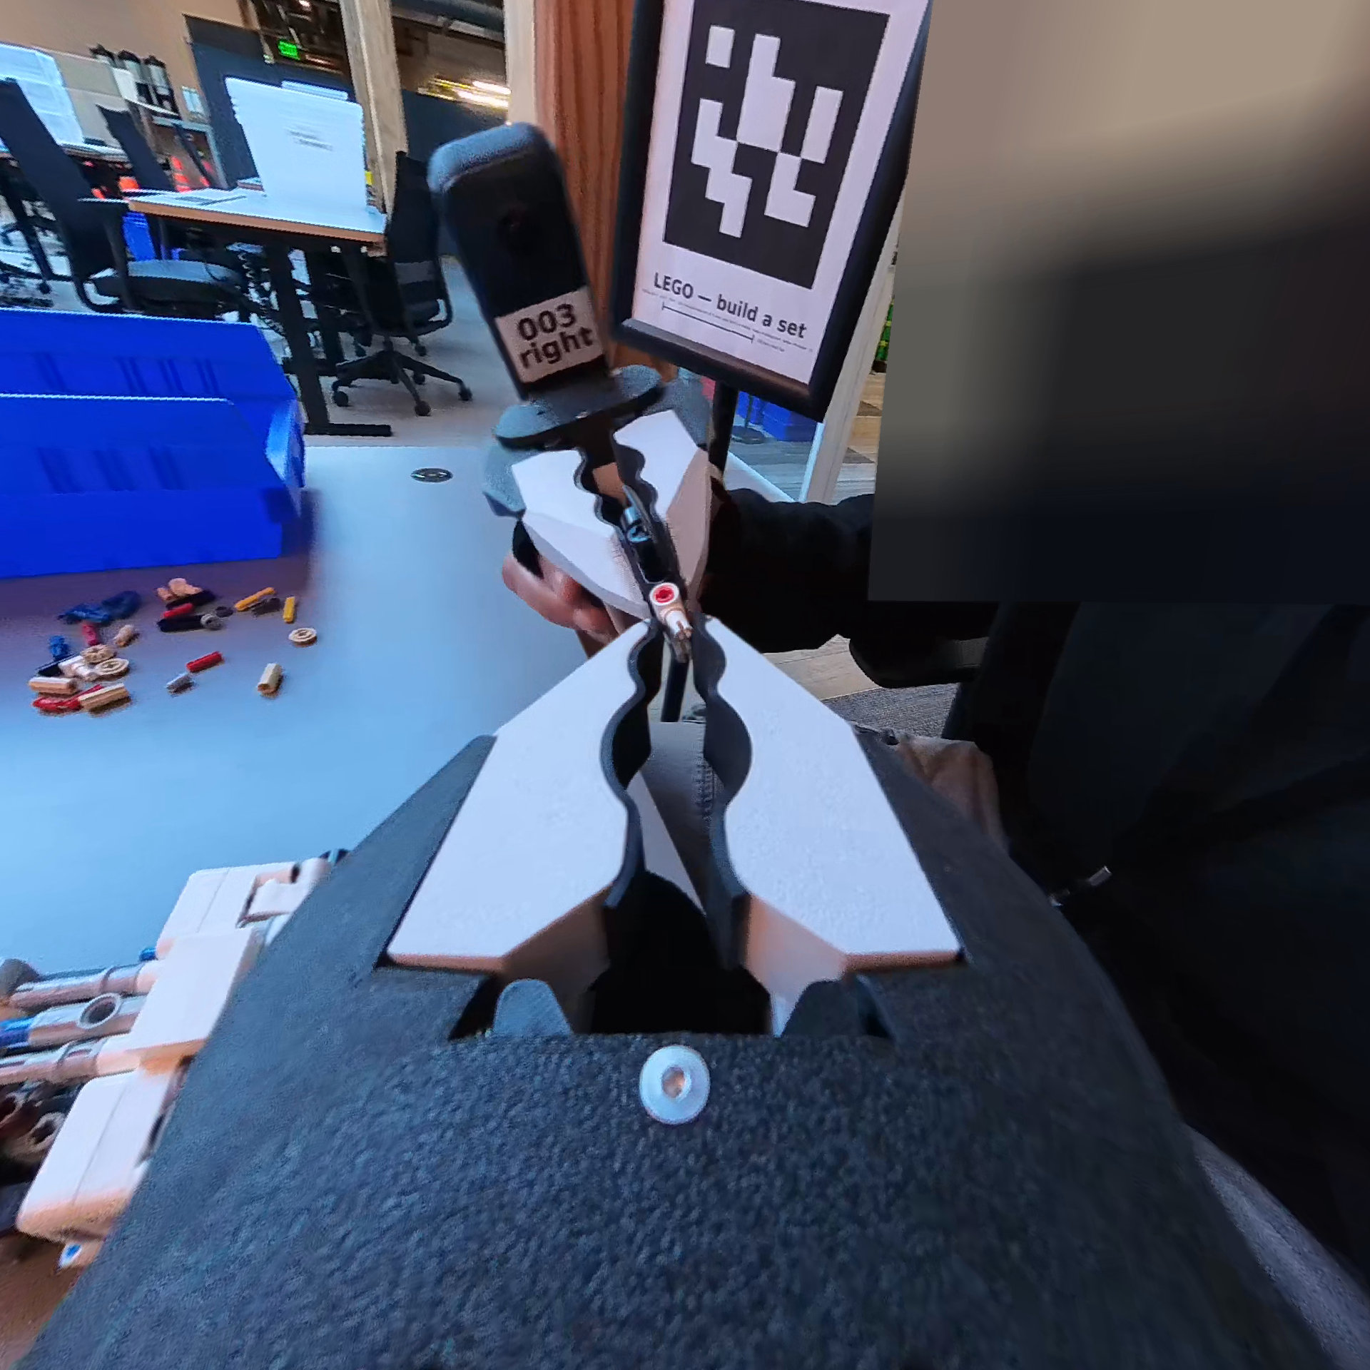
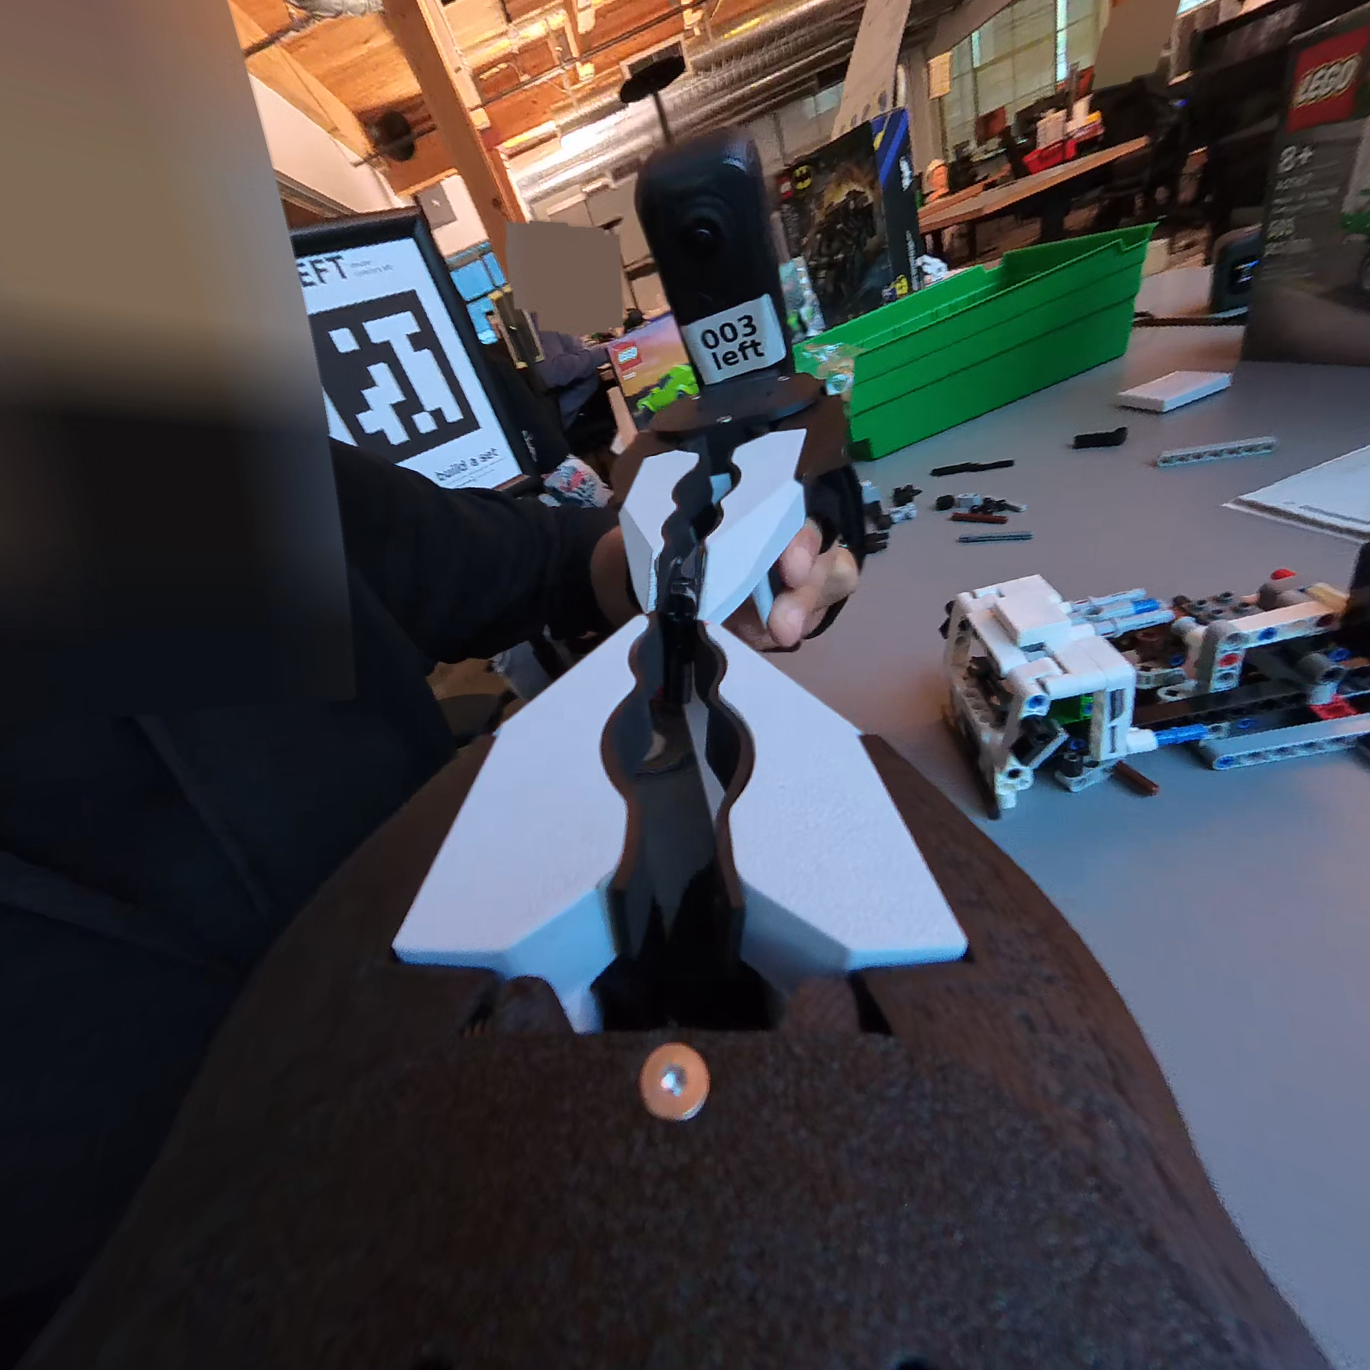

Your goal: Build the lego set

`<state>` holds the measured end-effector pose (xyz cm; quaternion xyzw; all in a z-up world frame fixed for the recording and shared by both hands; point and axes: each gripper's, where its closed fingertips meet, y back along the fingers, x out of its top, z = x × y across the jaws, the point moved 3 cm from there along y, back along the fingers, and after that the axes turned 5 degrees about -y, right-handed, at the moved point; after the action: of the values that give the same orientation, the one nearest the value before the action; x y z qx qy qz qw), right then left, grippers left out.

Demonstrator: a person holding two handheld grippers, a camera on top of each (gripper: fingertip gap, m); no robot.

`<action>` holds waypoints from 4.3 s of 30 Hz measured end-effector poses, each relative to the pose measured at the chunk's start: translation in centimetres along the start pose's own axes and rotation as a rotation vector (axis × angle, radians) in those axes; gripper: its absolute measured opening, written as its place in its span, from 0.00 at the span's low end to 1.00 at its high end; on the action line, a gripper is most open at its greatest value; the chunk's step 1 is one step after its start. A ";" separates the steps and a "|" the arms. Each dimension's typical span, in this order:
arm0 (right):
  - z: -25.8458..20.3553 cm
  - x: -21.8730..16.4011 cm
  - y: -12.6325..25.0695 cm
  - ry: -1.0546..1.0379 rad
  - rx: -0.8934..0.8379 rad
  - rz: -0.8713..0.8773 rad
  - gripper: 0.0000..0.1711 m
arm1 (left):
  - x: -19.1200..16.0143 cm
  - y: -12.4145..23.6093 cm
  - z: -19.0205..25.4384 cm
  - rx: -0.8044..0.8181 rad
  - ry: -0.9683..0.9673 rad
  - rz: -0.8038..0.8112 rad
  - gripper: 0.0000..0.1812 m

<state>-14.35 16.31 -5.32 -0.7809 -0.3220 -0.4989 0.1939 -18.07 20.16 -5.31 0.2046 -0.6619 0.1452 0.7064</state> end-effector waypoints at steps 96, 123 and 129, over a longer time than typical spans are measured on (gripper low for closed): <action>1.3 -1.5 -0.2 -0.058 -0.051 -0.050 0.04 | -1.6 -0.1 -1.0 0.002 0.023 -0.063 0.03; 7.5 -3.6 1.7 0.050 -0.397 -0.270 0.04 | -7.2 8.5 -8.0 0.464 -0.113 -0.535 0.41; 7.6 -4.5 1.5 -0.016 -0.370 -0.250 0.04 | -10.3 6.6 -9.1 0.398 0.100 -0.560 0.47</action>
<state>-9.65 18.58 -12.60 -0.7610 -0.3209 -0.5635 -0.0187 -14.06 31.04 -15.26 0.5046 -0.5033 0.0817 0.6967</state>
